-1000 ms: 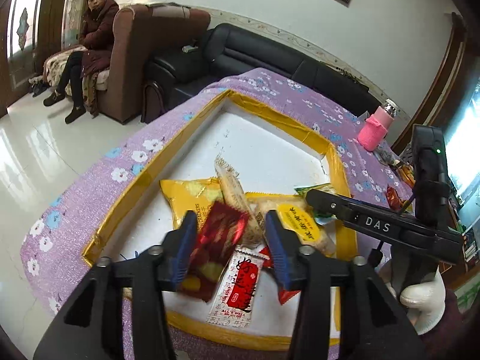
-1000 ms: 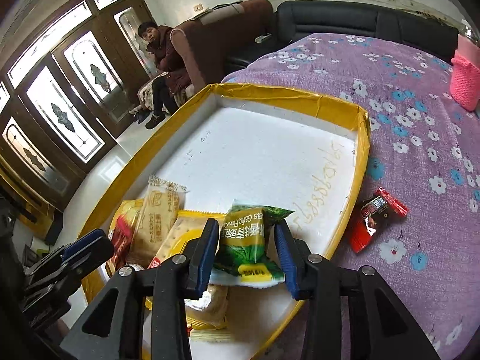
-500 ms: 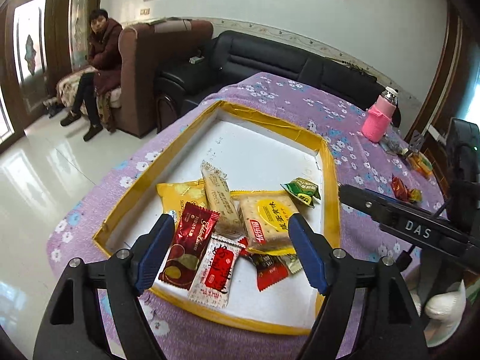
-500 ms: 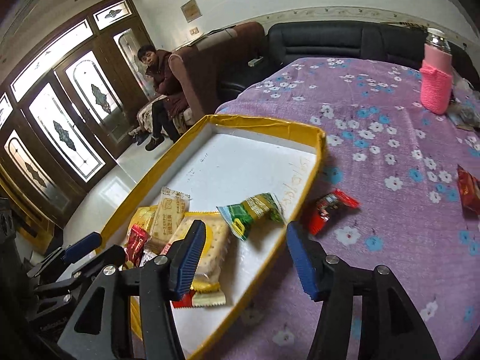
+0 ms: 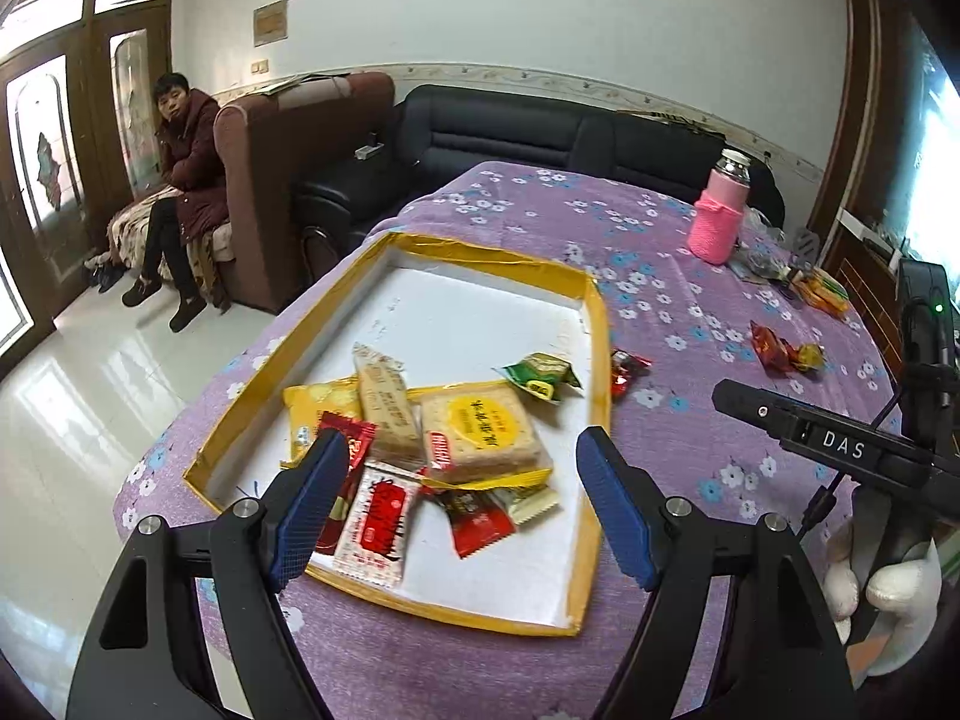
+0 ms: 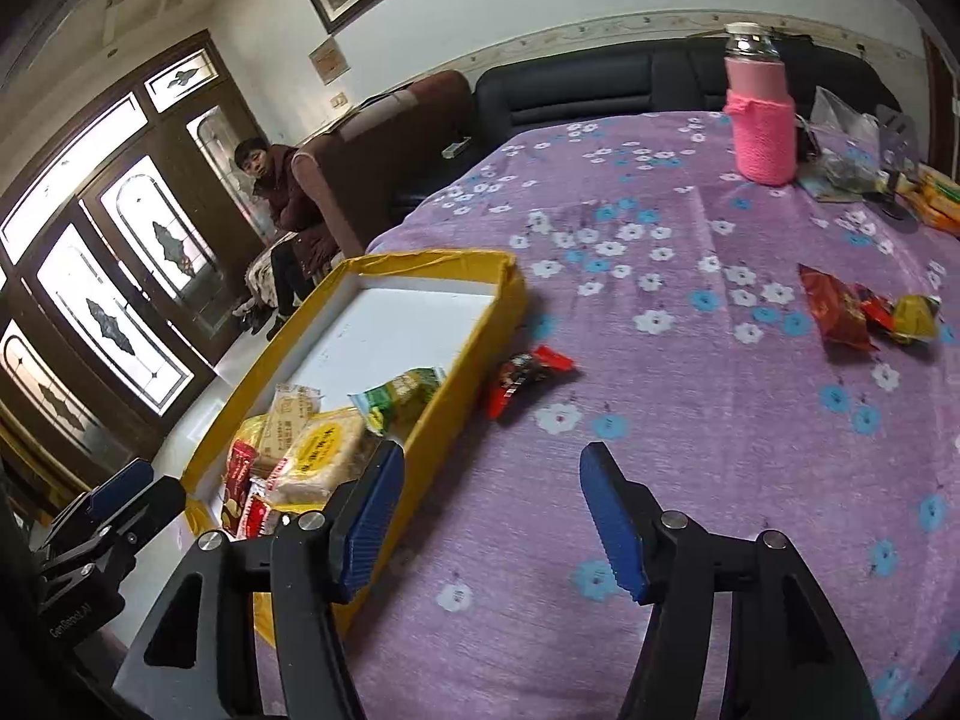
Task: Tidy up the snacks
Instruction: 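Move the right tool to the brown candy packet and grasp it, then grasp the red candy with the left tool while the right tool holds the brown packet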
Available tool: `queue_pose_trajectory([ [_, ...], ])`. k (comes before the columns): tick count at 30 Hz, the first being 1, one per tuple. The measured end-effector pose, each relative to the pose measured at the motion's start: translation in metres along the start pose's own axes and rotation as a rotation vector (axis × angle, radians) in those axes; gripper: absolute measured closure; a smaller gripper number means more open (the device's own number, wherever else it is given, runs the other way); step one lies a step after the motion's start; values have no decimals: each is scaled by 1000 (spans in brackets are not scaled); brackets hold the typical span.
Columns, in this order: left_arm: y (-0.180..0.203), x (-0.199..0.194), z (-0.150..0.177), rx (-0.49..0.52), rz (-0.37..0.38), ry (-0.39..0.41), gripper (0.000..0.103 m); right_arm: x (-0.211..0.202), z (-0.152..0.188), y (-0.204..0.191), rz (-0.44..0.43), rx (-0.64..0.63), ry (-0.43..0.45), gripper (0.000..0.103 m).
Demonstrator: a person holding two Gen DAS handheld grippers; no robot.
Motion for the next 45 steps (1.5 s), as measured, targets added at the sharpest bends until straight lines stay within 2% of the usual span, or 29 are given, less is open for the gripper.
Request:
queue_pose_trajectory([
  [11, 30, 6, 2, 52, 12, -28, 24, -25, 8, 63, 40, 113, 27, 39],
  [16, 44, 5, 4, 84, 76, -42, 25, -45, 5, 95, 77, 149, 62, 39],
  [22, 69, 7, 6, 110, 198, -70, 25, -83, -11, 152, 182, 227, 144, 37],
  [24, 75, 12, 8, 113, 214, -86, 25, -87, -18, 166, 209, 228, 154, 35],
  [27, 85, 21, 11, 116, 250, -119, 25, -80, -33, 178, 229, 215, 143, 35],
  [31, 90, 26, 12, 111, 274, -139, 25, -46, -58, 184, 203, 198, 87, 35],
  [36, 86, 30, 10, 109, 270, -138, 25, -2, -79, 189, 308, 120, 12, 37],
  [39, 88, 37, 11, 109, 295, -159, 25, 18, -83, 196, 363, 102, -28, 37],
  [41, 93, 41, 9, 112, 320, -172, 25, 29, -83, 199, 371, 95, -56, 46],
  [42, 97, 42, 8, 117, 328, -176, 25, 32, -82, 201, 377, 98, -72, 69],
  [45, 109, 45, 1, 141, 368, -181, 25, 33, -74, 202, 340, 125, -88, 72],
])
Point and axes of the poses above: each gripper's, at about its wrist camera, not at the fingertips, and x roughly the way its jaws point, y to its right, z to its underside, the point moved 2 cm from there along x, roughly the way its jaws point, and after that the axes turned 10 degrees about -z, right-handed, at the moved point
